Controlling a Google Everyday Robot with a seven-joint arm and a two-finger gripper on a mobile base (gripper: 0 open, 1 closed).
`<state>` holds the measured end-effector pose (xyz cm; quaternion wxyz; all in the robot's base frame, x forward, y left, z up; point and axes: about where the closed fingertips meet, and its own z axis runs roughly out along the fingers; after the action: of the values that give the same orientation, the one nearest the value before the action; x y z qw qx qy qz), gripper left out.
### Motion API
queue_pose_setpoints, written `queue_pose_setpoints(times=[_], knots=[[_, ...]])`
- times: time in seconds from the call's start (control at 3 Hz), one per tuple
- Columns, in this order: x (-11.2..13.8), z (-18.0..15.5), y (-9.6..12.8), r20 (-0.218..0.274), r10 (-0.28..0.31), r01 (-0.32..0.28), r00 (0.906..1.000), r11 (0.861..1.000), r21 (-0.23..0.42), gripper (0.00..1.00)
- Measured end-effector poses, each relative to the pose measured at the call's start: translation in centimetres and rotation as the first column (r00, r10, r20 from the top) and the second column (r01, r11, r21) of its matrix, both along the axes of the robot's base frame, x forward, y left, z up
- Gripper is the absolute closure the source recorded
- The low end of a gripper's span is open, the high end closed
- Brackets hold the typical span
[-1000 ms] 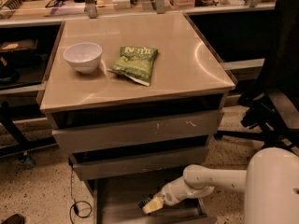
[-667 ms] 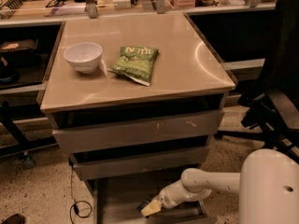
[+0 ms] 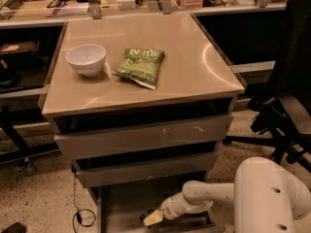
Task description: Place rxbar blueberry into bottom drawer
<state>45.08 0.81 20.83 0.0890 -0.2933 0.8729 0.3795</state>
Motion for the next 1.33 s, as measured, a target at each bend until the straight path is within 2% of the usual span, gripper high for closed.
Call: queue_pose_setpoints(times=[0.67, 1.33], knots=[[1.9, -2.2, -0.5, 0.019, -0.051, 0.052, 0.9985, 0.998, -0.037, 1.00], [3.0, -4.9, 0.5, 0.012, -0.089, 0.090, 0.9959, 0.996, -0.005, 1.00]])
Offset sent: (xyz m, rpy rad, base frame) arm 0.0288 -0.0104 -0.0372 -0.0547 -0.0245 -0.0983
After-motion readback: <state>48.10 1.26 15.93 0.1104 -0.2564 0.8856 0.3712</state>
